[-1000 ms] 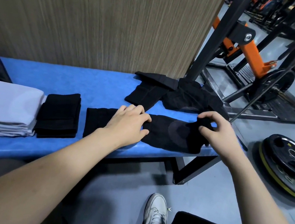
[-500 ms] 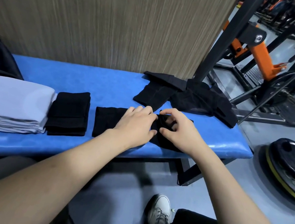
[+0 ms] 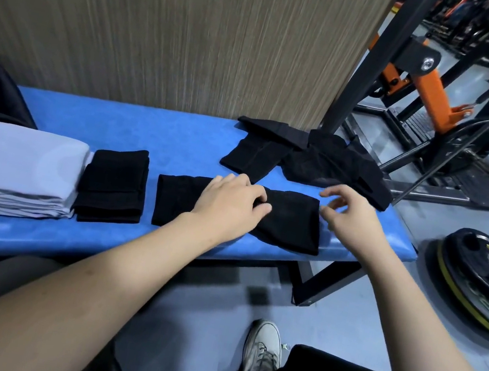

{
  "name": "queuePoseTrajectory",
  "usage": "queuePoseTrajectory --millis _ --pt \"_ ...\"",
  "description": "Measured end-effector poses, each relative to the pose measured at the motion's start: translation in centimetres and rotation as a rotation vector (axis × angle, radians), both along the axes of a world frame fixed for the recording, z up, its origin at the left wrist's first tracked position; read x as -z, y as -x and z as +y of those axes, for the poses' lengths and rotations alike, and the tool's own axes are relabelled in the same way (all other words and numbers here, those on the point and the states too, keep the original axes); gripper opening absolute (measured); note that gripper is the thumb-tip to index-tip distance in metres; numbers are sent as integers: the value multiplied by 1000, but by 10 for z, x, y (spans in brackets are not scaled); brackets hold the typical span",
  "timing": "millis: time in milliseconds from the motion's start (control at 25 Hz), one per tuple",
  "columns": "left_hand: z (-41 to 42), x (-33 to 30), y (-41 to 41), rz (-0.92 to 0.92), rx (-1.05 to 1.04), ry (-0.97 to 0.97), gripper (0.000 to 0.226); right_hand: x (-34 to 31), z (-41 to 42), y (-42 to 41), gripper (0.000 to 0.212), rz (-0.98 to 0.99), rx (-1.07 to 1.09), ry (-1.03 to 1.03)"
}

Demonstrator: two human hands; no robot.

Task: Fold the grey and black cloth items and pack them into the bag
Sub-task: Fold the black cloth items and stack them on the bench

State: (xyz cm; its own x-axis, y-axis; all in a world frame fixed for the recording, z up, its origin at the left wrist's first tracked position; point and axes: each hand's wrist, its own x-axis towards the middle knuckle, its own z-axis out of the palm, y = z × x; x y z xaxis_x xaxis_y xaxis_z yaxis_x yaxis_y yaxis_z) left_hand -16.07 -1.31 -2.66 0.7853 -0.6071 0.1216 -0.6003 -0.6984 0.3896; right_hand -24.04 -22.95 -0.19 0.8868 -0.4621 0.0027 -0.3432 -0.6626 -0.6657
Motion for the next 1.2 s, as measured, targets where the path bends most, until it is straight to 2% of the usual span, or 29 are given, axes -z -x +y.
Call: queuePoseTrajectory --millis 120,280,440,640,800,960,1080,1200 --pt "-5 4 2 33 -2 -20 39 11 -9 8 33 133 -12 -20" --pt "-10 3 3 184 3 135 38 13 2 8 45 95 -78 -108" --pt "-14 -1 7 291 -45 252 50 13 -2 9 46 35 -62 -197" --pt "-17 -4 4 439 -25 194 72 3 -1 17 45 -113 -85 -420" --pt "-18 -7 -3 522 23 205 62 -3 5 18 38 -217 -204 -491" --pt "-16 -10 -5 786 5 373 61 -9 7 18 38 -261 -265 -530" --pt "-15 -14 -7 769 7 441 25 -9 4 18 41 -308 -221 -586" --pt "-13 -20 -2 720 -17 560 13 -8 4 15 41 -339 -123 -618"
